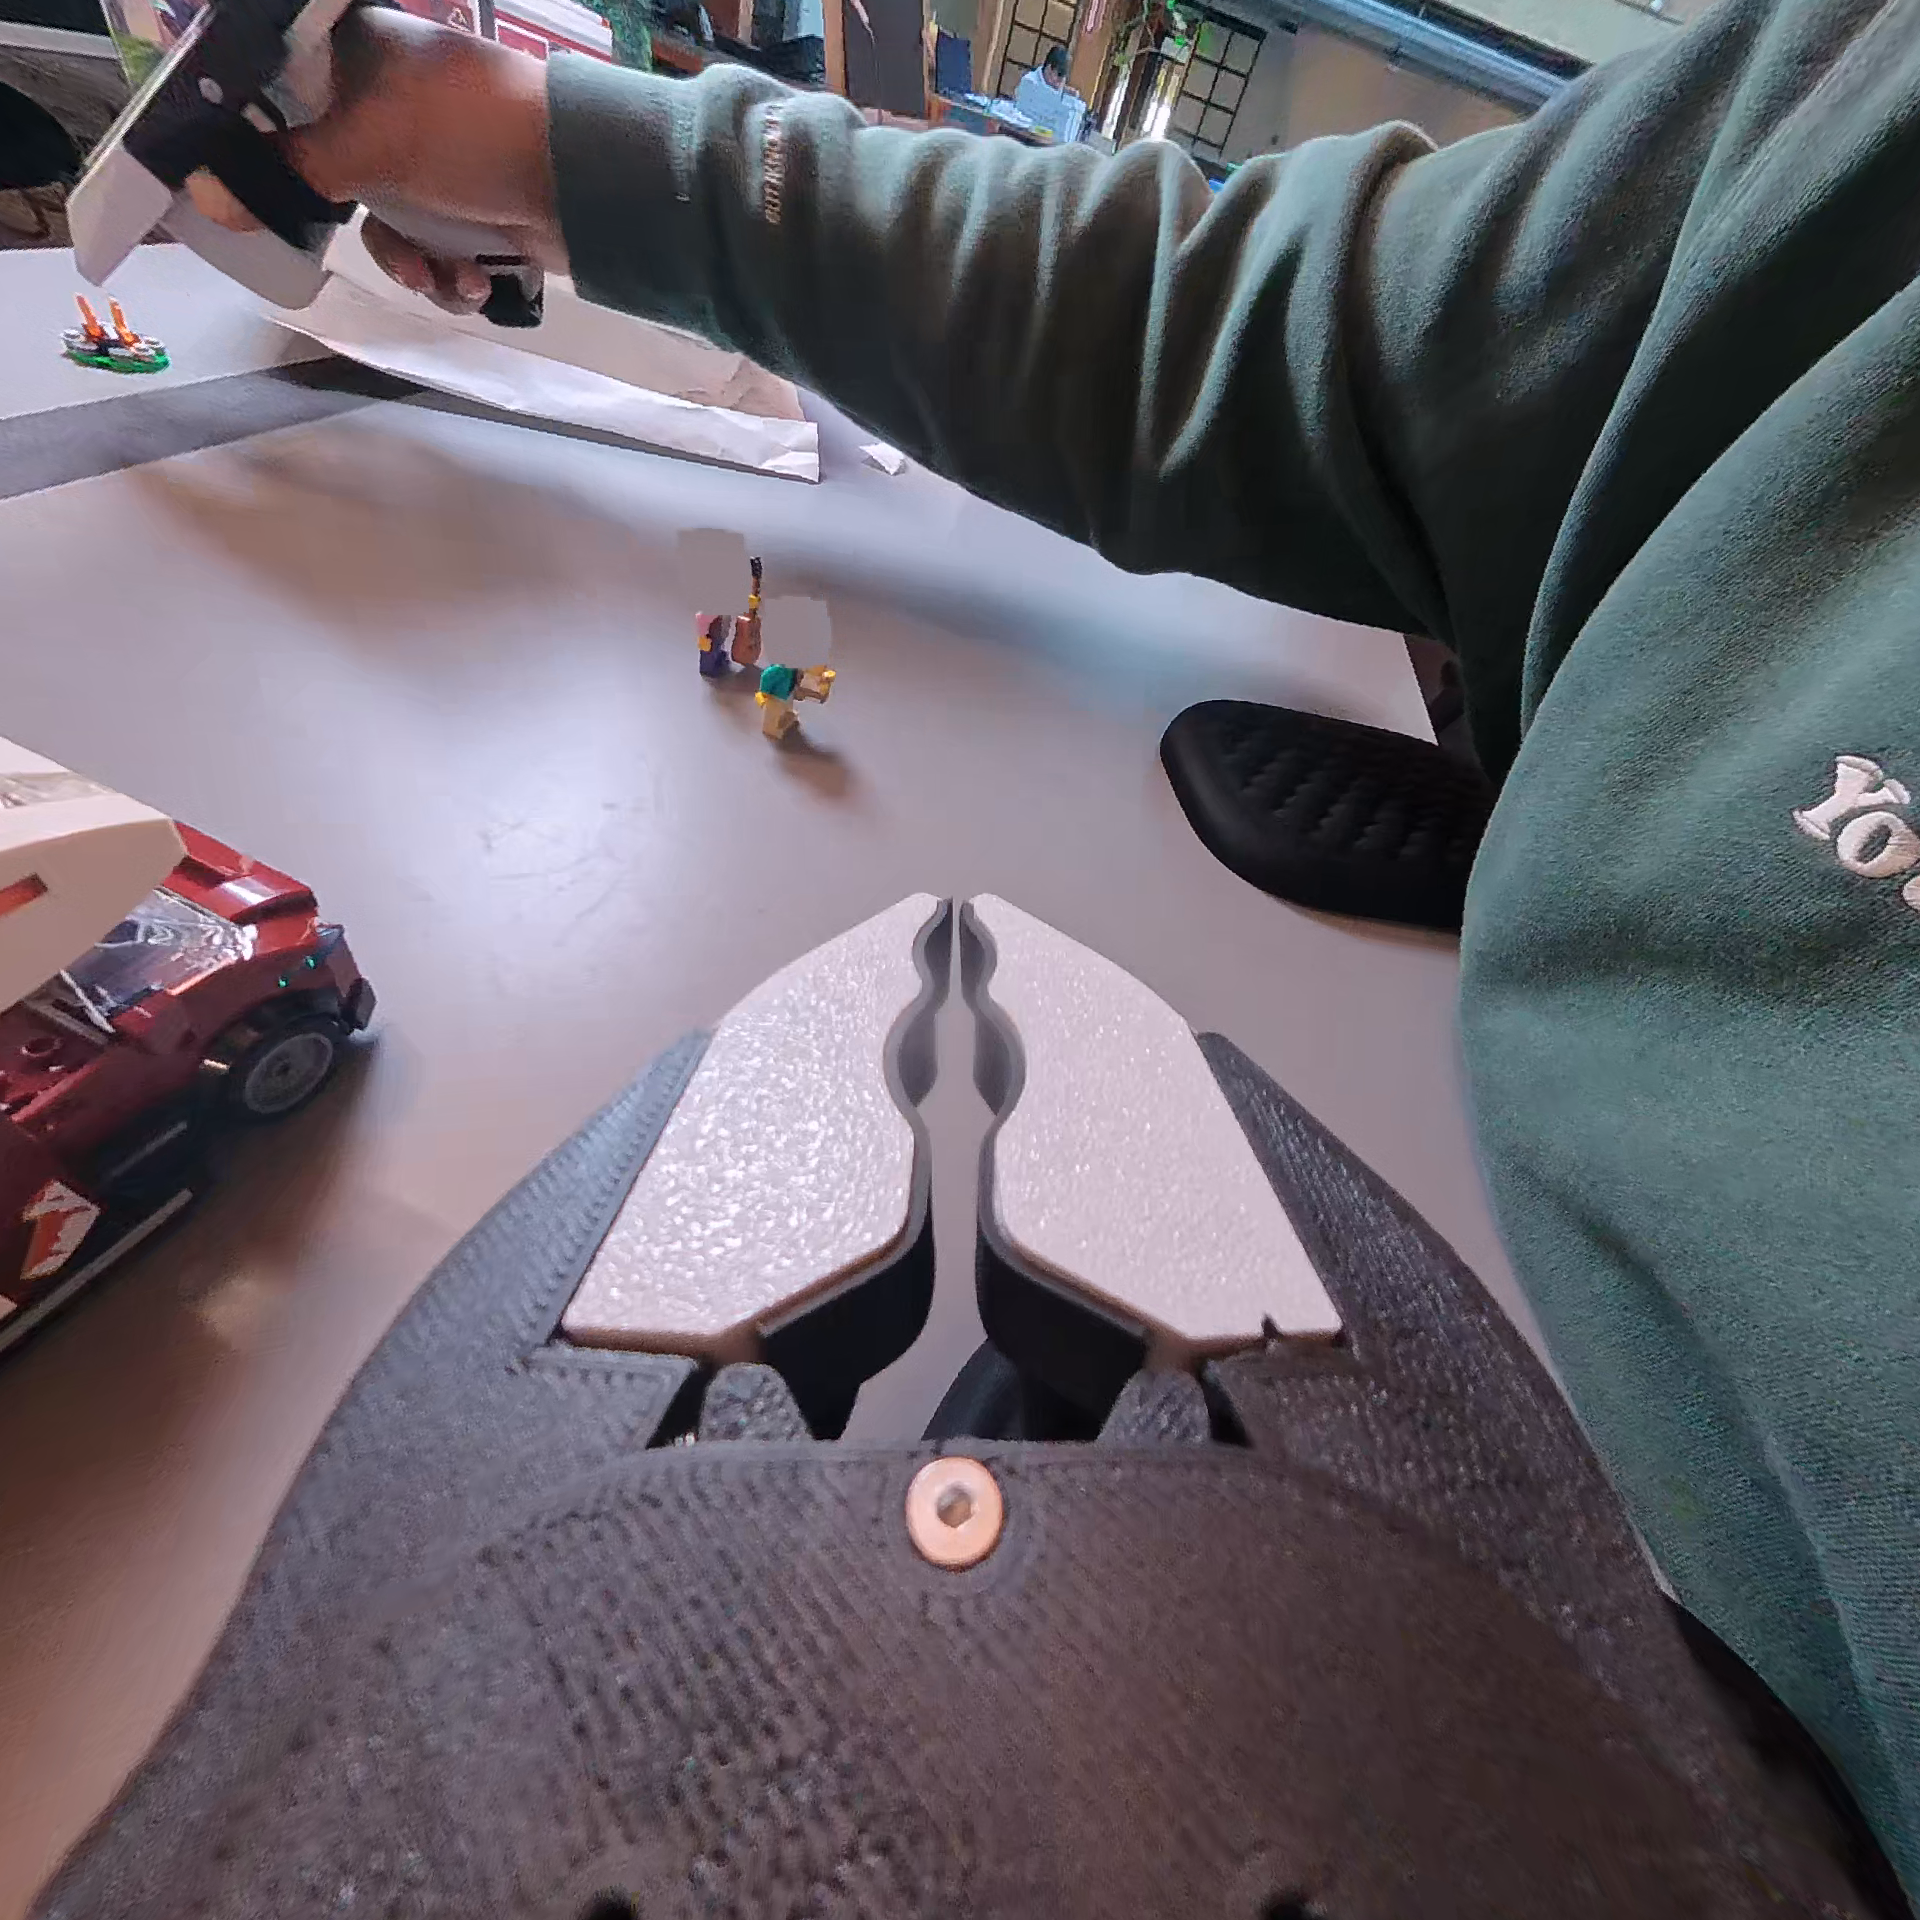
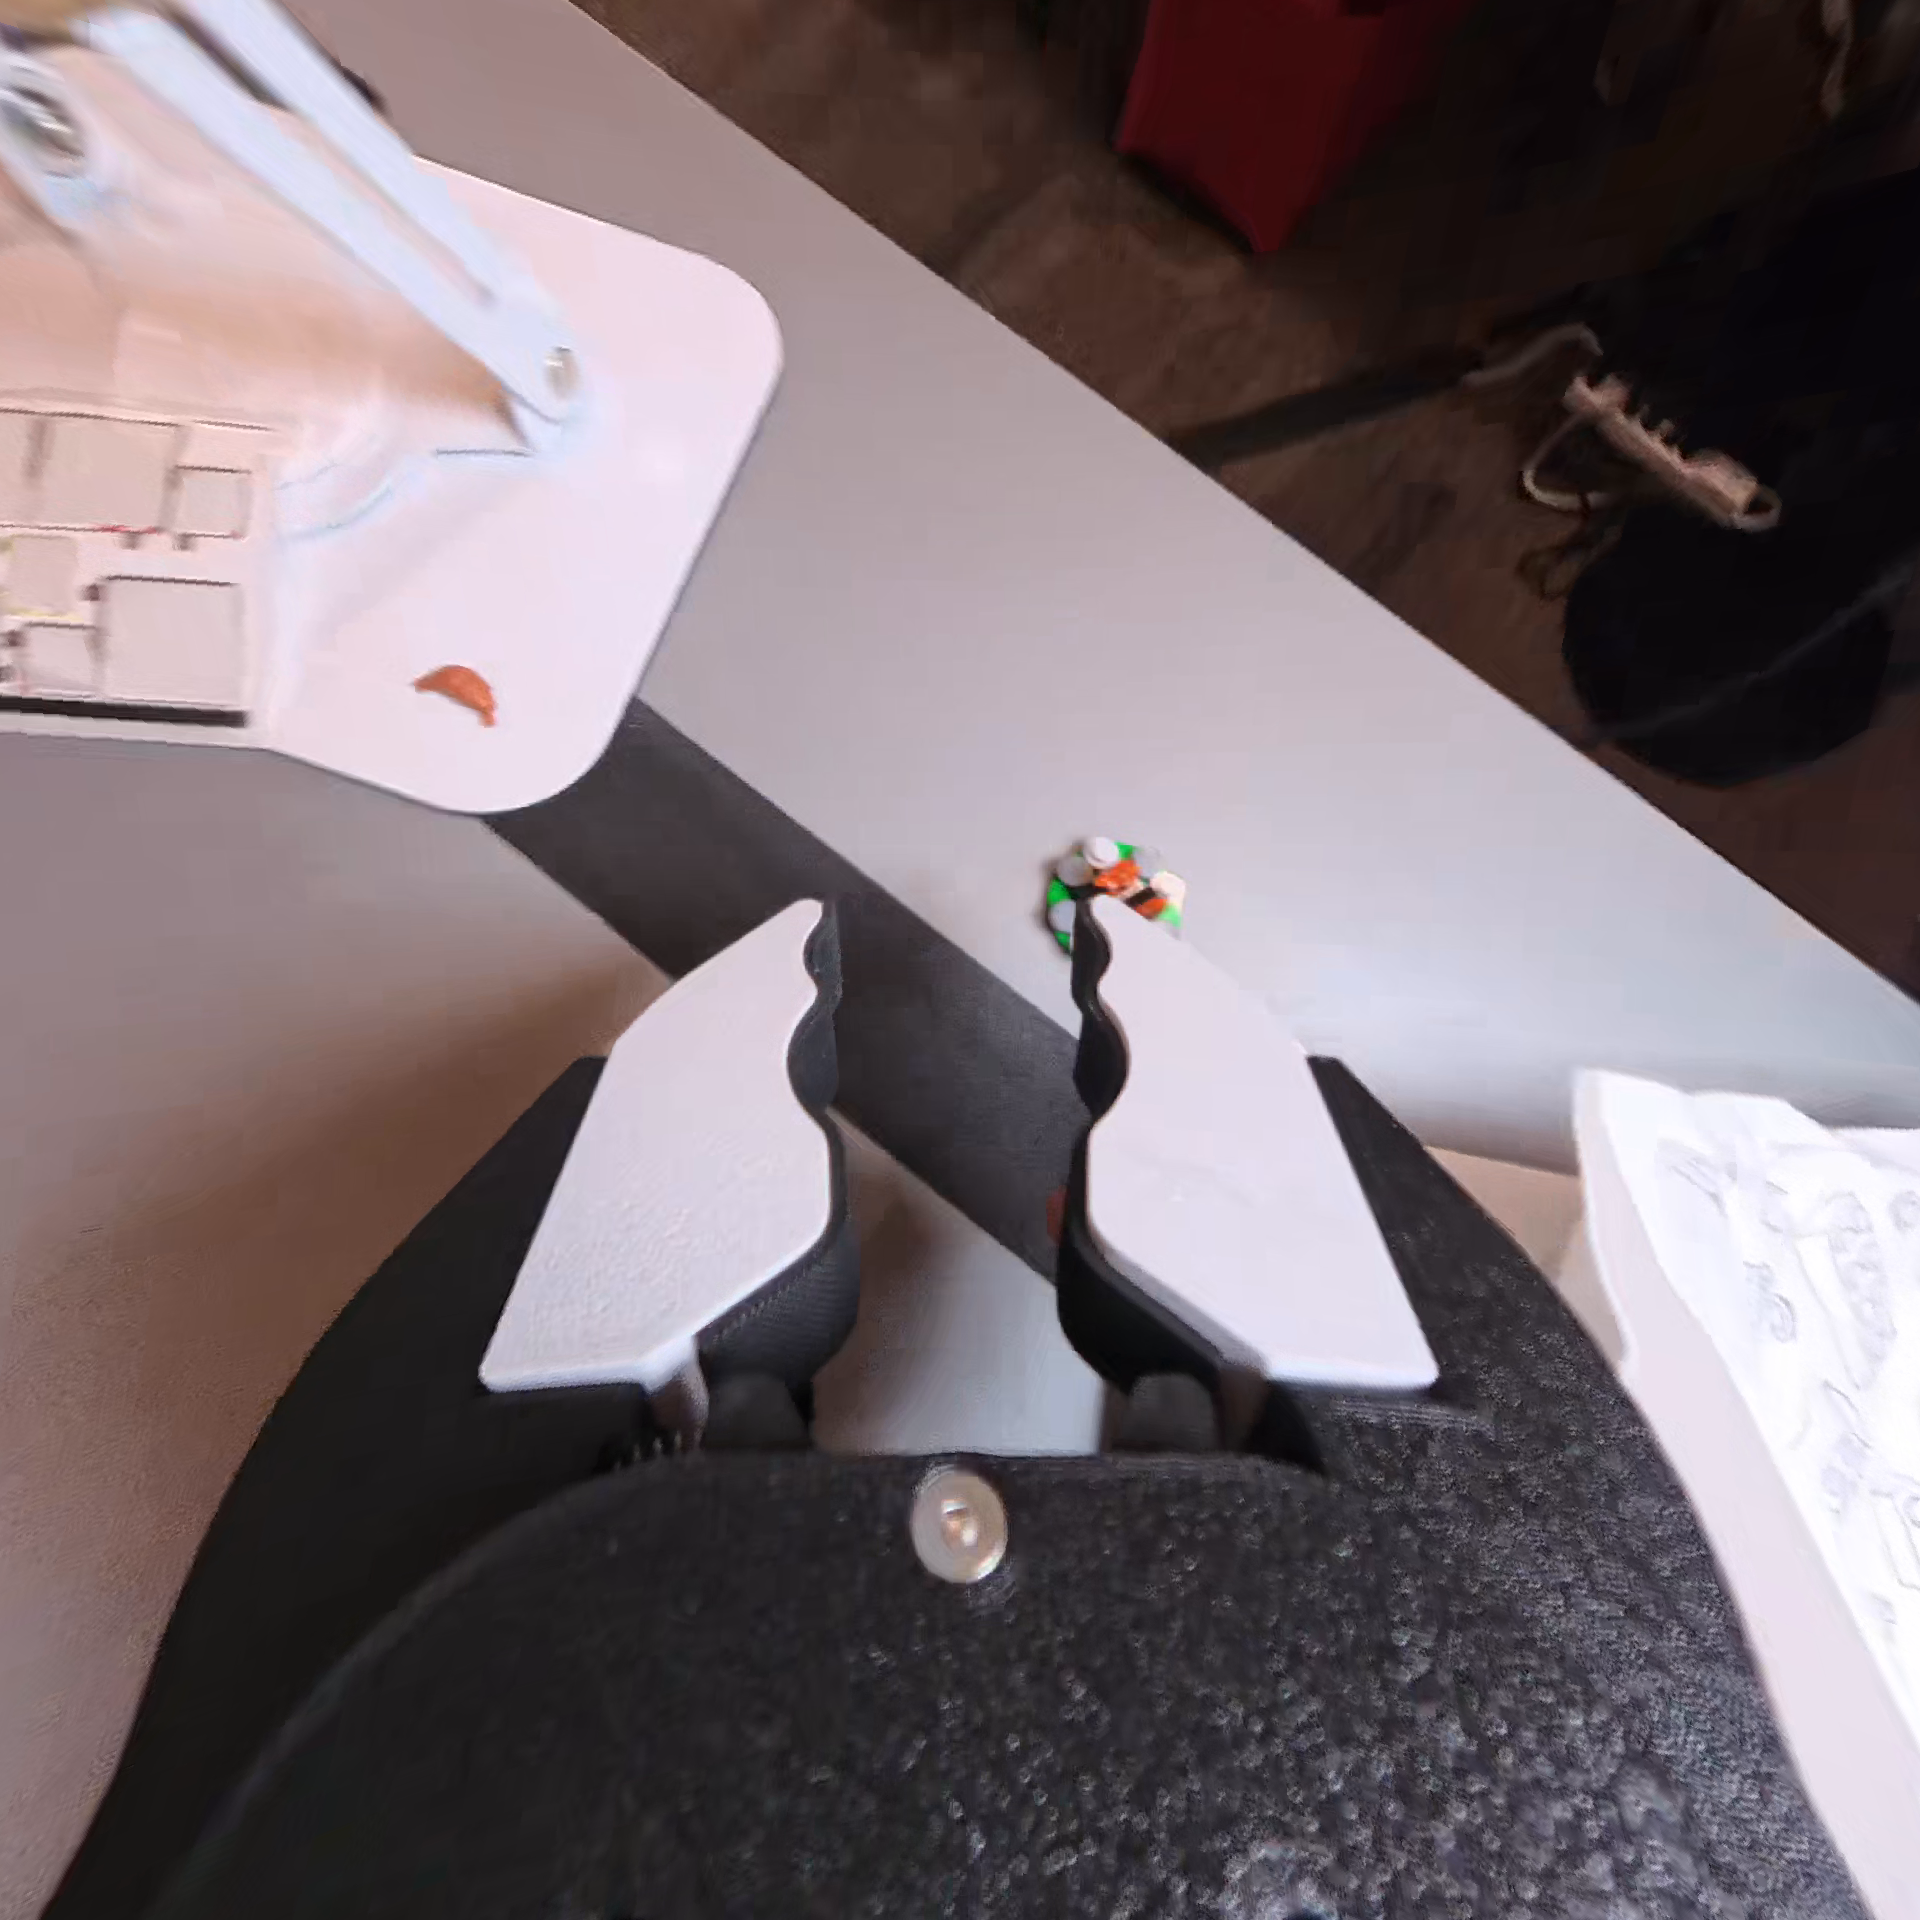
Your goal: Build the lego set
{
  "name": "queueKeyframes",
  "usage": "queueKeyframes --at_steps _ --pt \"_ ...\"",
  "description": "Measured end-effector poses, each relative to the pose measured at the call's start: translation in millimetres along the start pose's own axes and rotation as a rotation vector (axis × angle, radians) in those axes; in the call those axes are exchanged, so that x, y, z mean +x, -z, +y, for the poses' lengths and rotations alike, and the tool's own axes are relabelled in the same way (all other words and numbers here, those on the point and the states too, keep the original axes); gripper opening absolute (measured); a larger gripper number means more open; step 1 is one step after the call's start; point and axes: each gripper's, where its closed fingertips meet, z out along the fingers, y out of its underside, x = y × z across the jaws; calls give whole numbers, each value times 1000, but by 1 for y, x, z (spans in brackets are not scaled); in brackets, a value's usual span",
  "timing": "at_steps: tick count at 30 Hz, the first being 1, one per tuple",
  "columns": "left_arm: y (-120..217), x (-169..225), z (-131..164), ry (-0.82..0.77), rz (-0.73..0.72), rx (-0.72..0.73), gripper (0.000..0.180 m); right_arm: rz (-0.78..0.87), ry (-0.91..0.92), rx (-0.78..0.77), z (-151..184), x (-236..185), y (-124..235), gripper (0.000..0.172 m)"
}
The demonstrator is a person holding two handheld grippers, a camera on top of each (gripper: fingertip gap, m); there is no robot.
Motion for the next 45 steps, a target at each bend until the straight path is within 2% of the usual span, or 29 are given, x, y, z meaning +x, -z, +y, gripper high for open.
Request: queueKeyframes --at_steps 4,8,15,22,24,26,31,36,40,43,45 --pt "-1 0 1 -1 -1 -5 1 -169 180 148 -11 -59 16 38" --pt "-1 -1 1 10 -1 -5 1 -257 345 162 -15 -100 2 35" --pt "3 -3 -3 36 1 29 1 -335 393 56 -22 -109 -48 28" --pt "2 -2 -3 33 8 26 1 -320 490 27 -22 -118 -66 22" --pt "2 -2 -3 33 8 25 1 -309 498 32 -24 -120 -69 15" --pt "2 -2 -3 33 8 26 1 -290 517 23 -24 -119 -70 8" --pt "3 -2 -3 30 5 29 1 -266 472 31 -18 -105 -57 7" --pt "1 -1 -1 11 2 10 1 -33 288 31 -2 -29 -32 7" --pt "0 -1 0 13 1 2 1 112 136 -44 18 17 -32 8" --pt "2 -3 -3 10 -11 21 1 136 90 -61 21 23 -34 19" --pt "5 -5 -9 -6 -33 47 2 123 104 -10 12 14 -26 28"
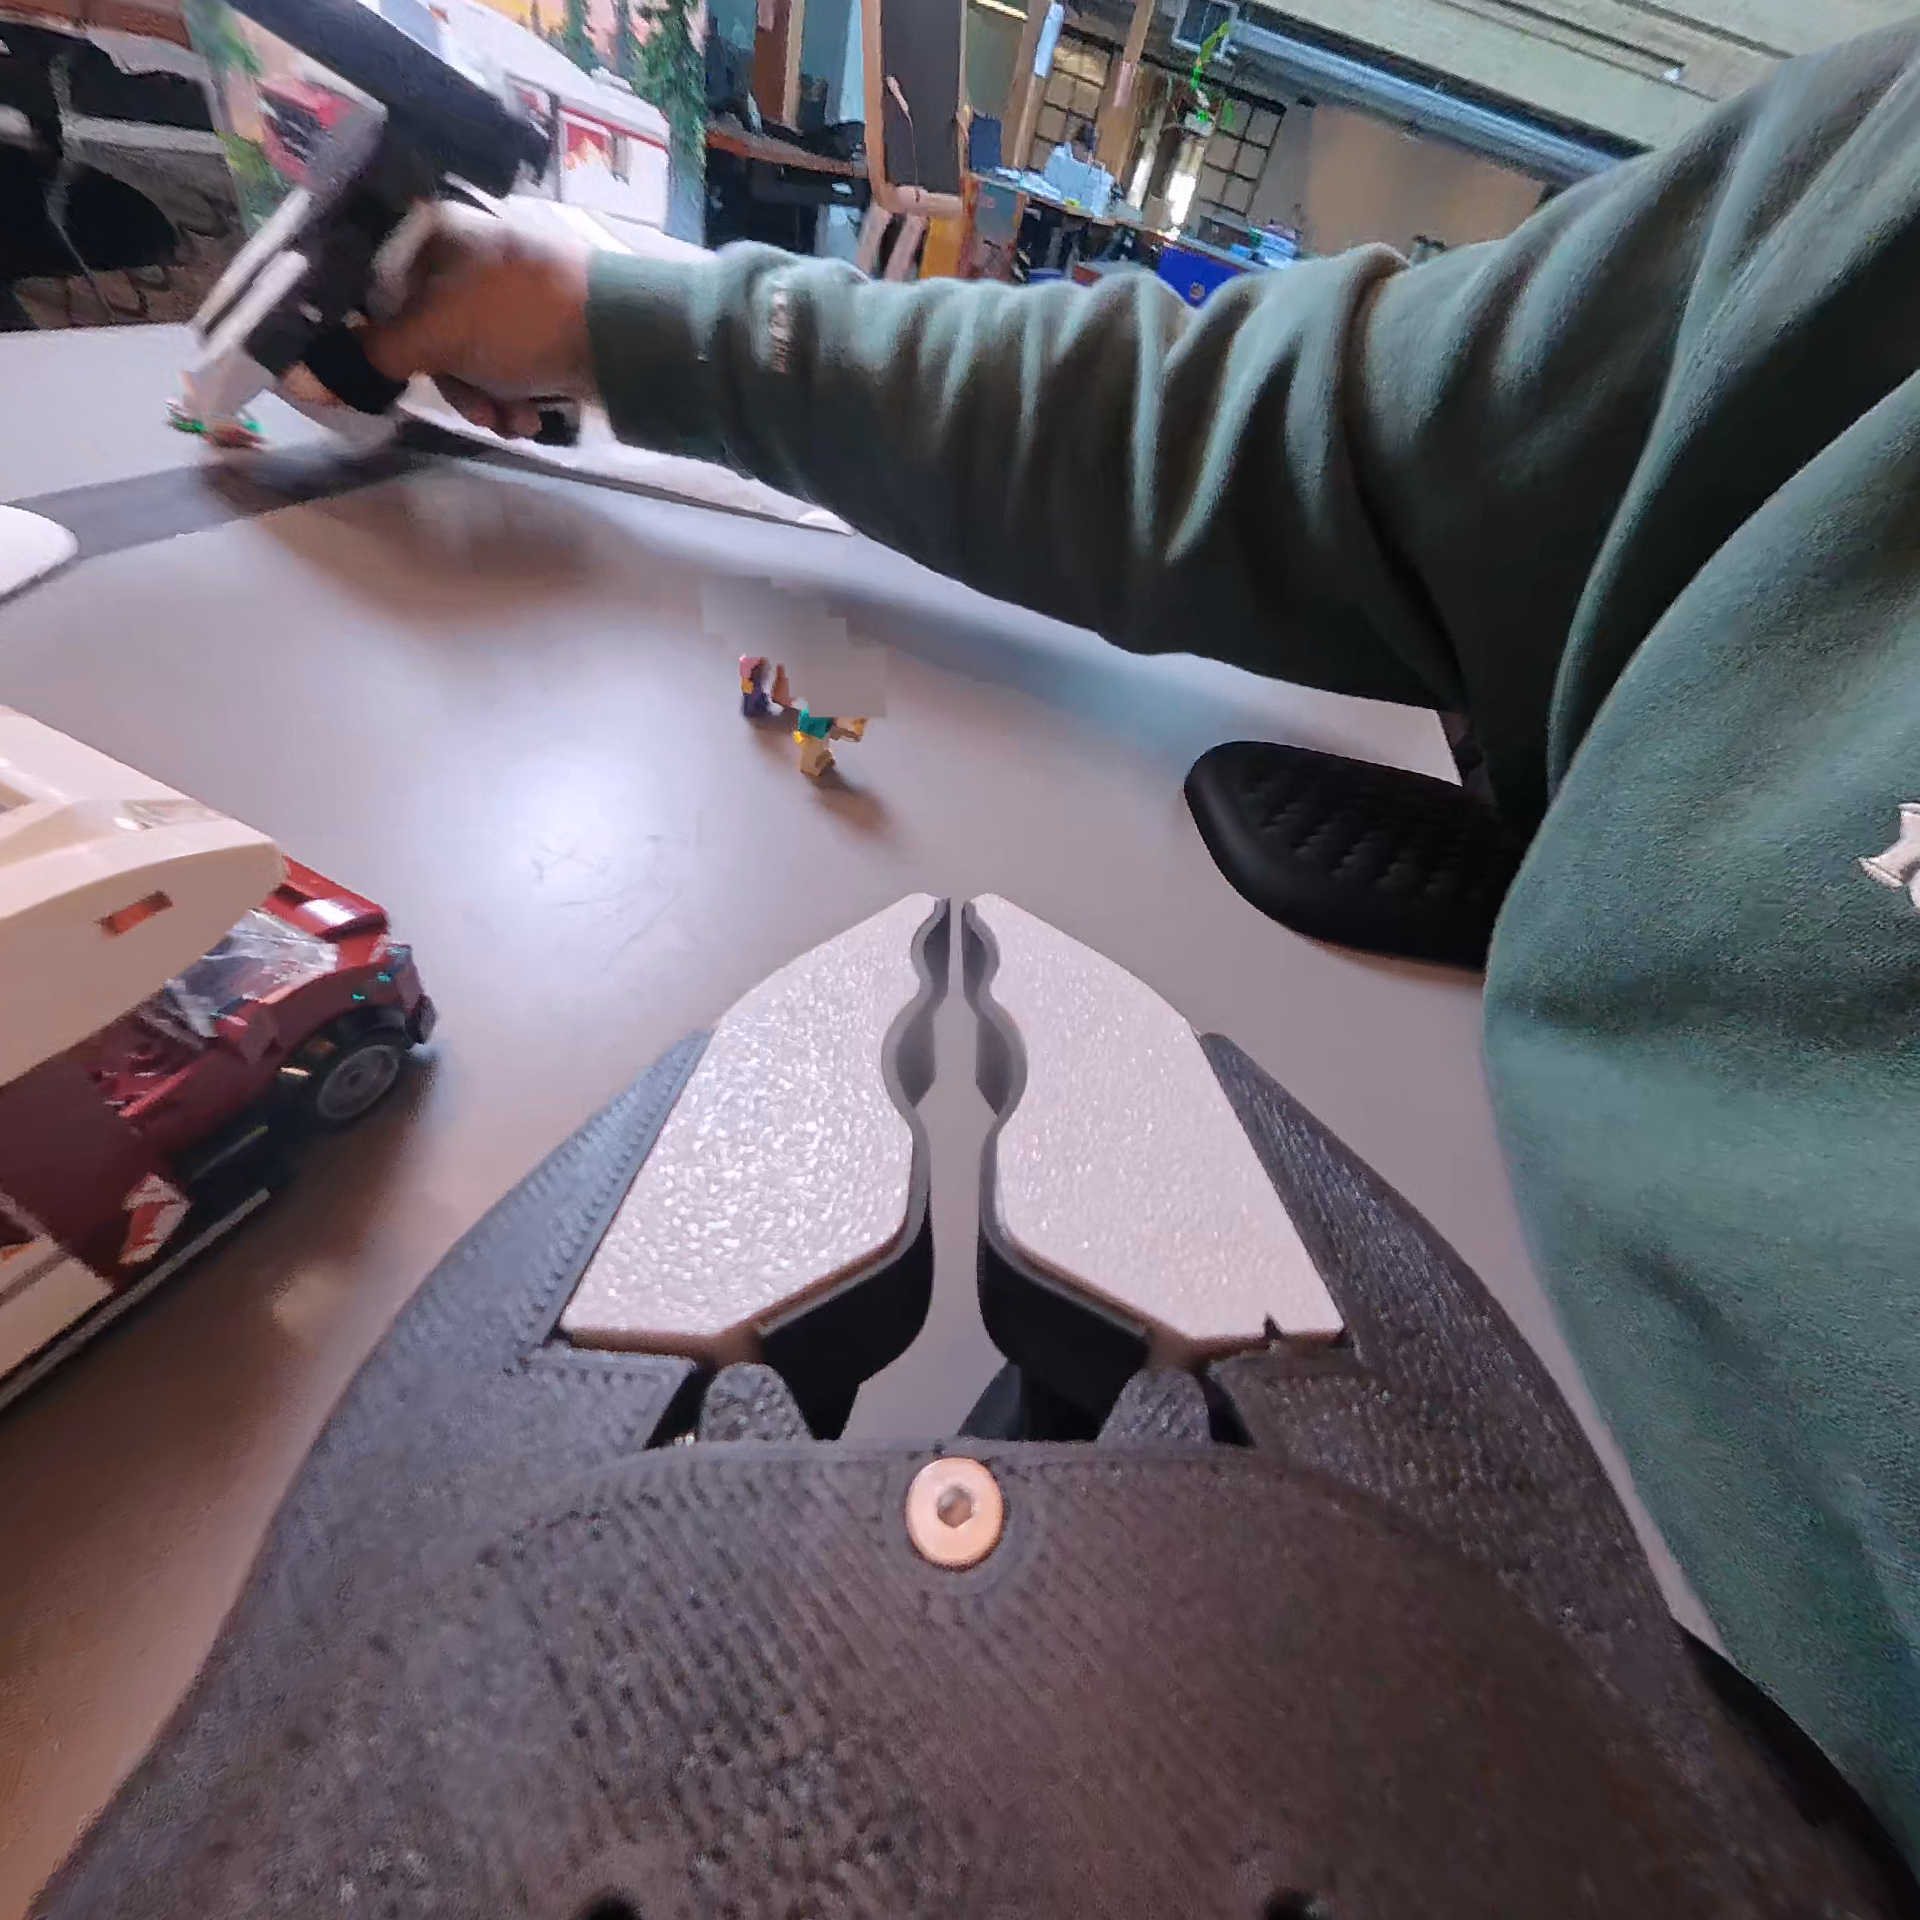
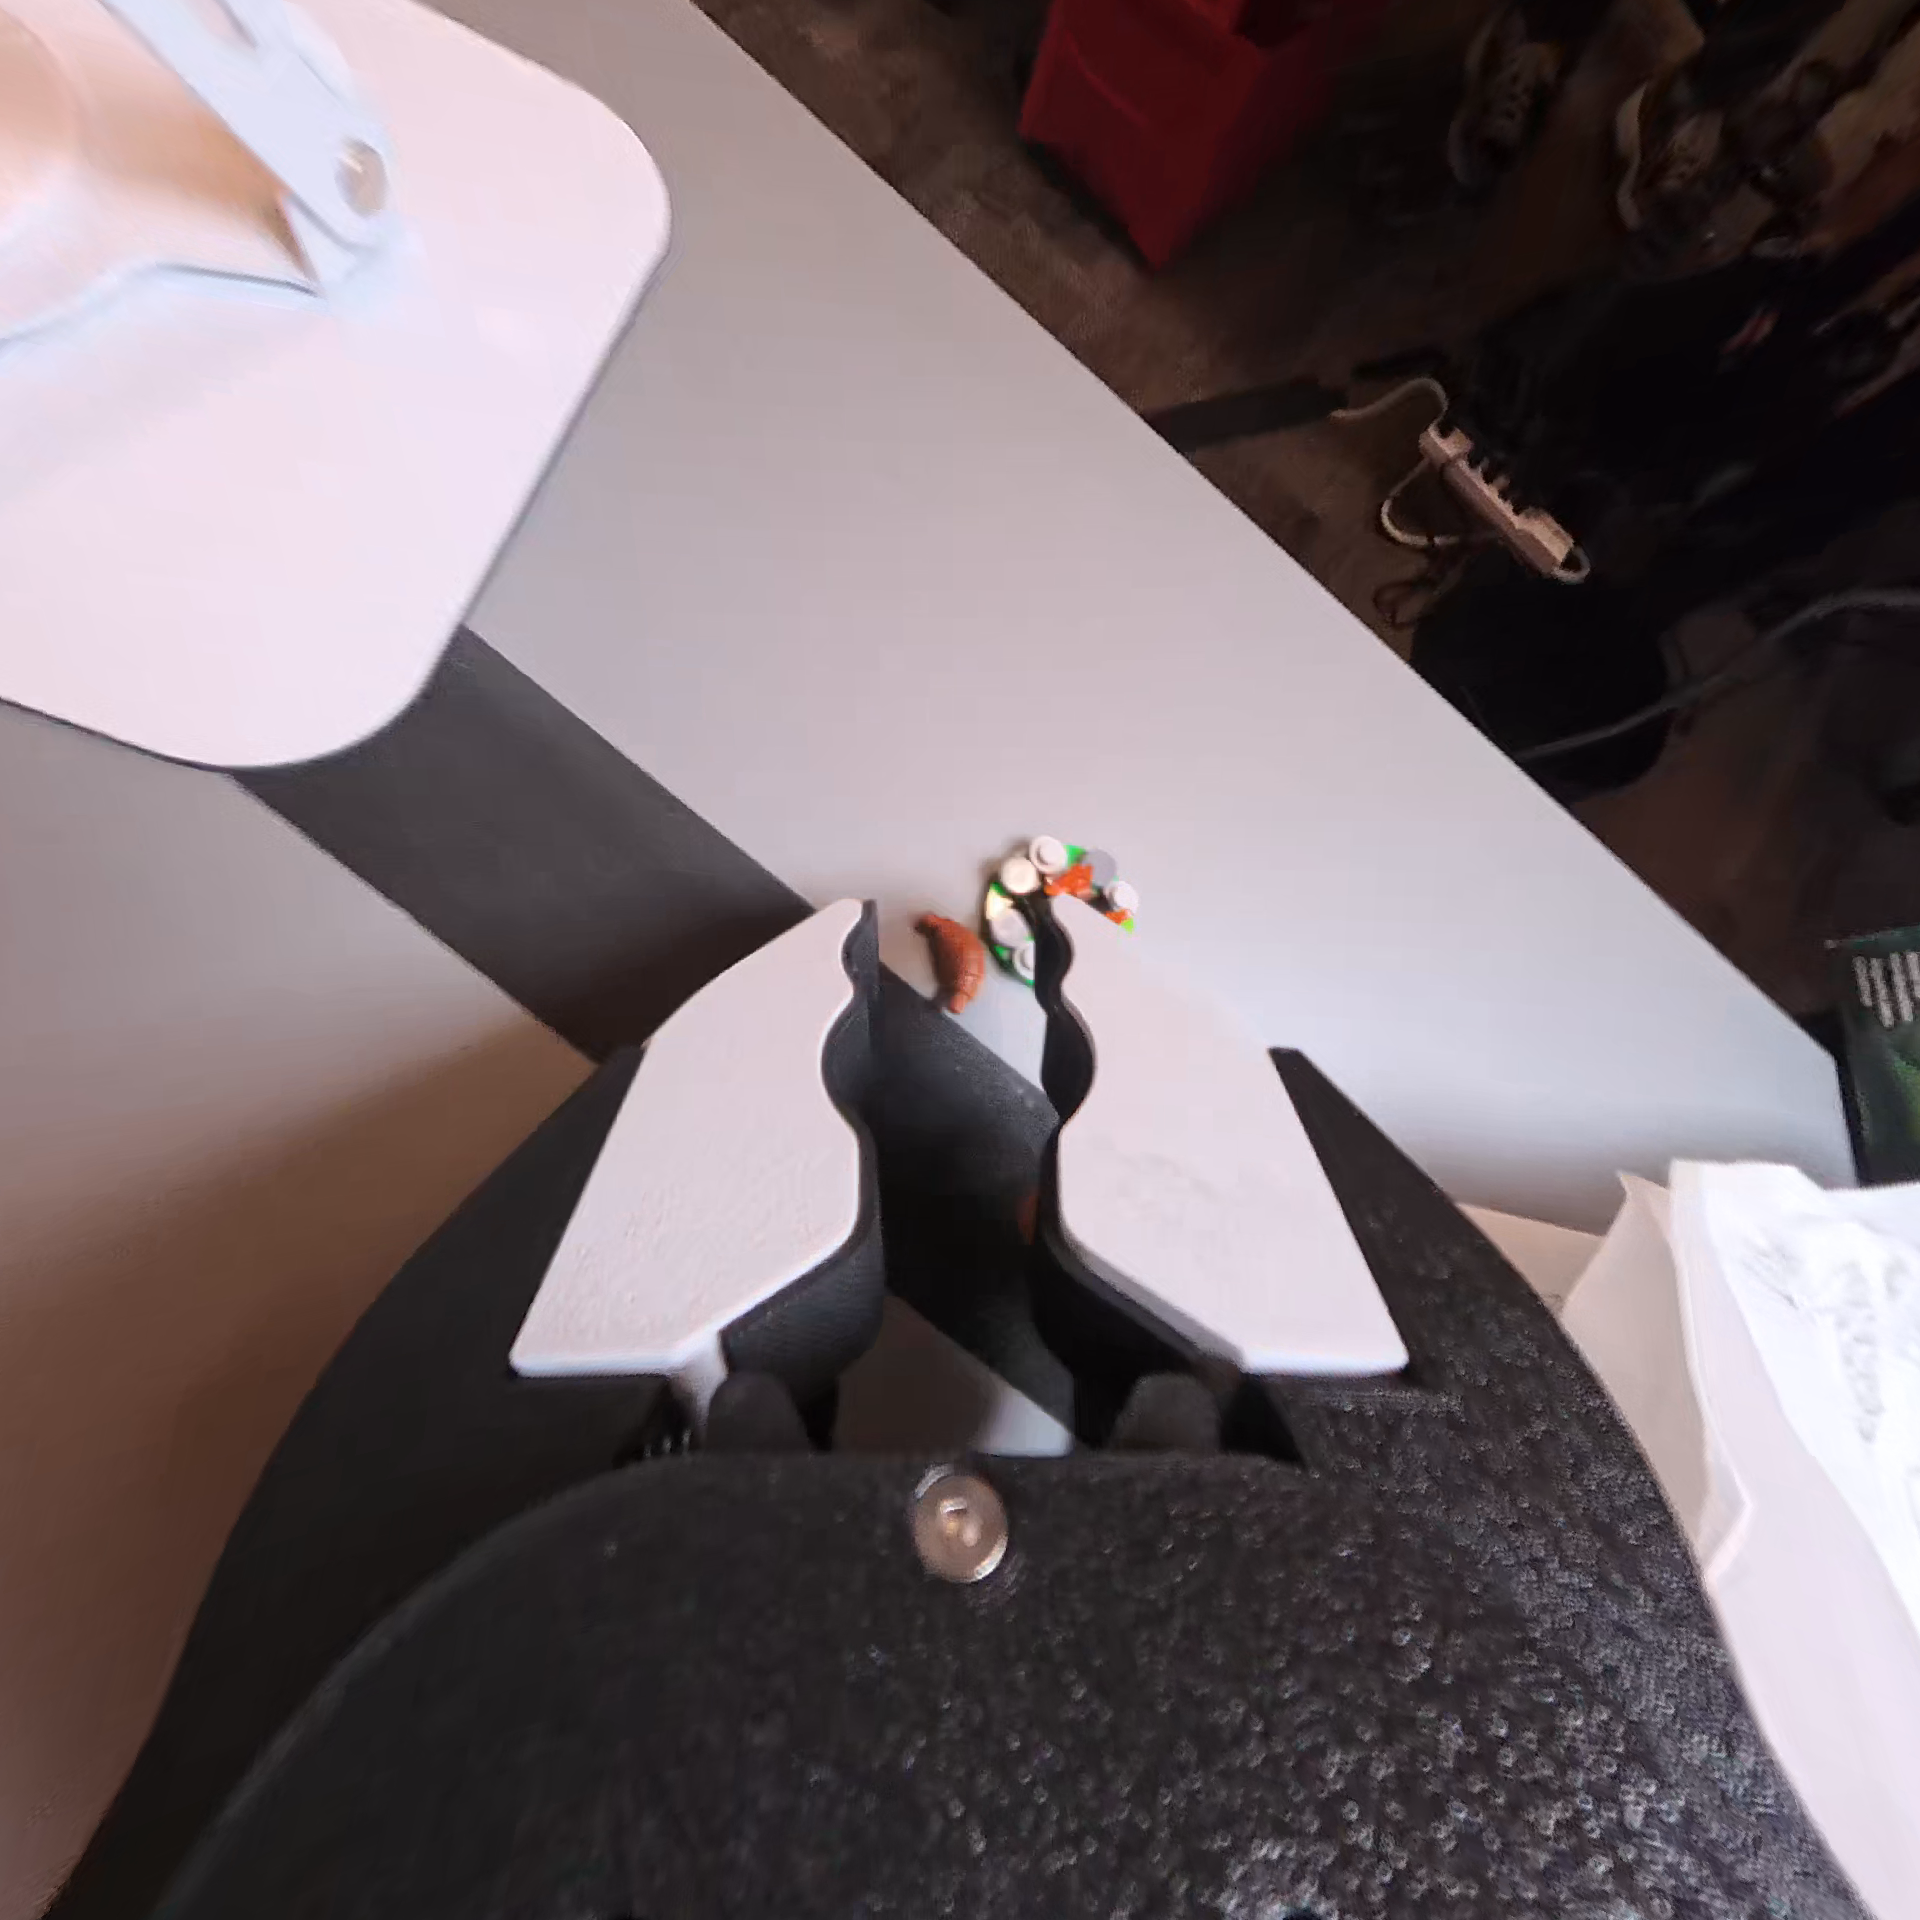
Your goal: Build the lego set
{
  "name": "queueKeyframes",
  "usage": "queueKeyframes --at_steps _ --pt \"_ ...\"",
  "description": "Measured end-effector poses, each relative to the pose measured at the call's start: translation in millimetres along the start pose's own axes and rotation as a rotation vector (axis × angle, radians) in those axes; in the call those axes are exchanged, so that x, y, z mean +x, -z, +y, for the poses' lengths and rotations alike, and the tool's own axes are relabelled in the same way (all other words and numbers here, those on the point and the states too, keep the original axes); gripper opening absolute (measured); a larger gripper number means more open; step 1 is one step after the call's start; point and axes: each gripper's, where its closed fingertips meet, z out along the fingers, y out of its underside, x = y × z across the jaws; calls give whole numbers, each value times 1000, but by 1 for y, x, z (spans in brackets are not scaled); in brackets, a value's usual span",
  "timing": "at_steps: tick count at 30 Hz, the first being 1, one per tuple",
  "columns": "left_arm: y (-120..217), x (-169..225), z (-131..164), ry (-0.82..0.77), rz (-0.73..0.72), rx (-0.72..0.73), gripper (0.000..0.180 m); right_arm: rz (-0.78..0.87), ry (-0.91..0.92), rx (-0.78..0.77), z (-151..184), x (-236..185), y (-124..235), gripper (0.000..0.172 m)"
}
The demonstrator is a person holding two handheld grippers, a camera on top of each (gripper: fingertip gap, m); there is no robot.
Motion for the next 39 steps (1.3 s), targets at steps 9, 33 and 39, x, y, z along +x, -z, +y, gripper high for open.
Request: queueKeyframes --at_steps 9,33,39 --pt "62 -86 -19 -176 -505 -69 20 -79 326 271 -26 -104 93 45" --pt "137 -161 24 -57 -916 -226 74 -653 522 168 -59 -362 103 110" --pt "133 -157 38 -27 -871 -243 72 -613 607 104 -58 -373 90 94"
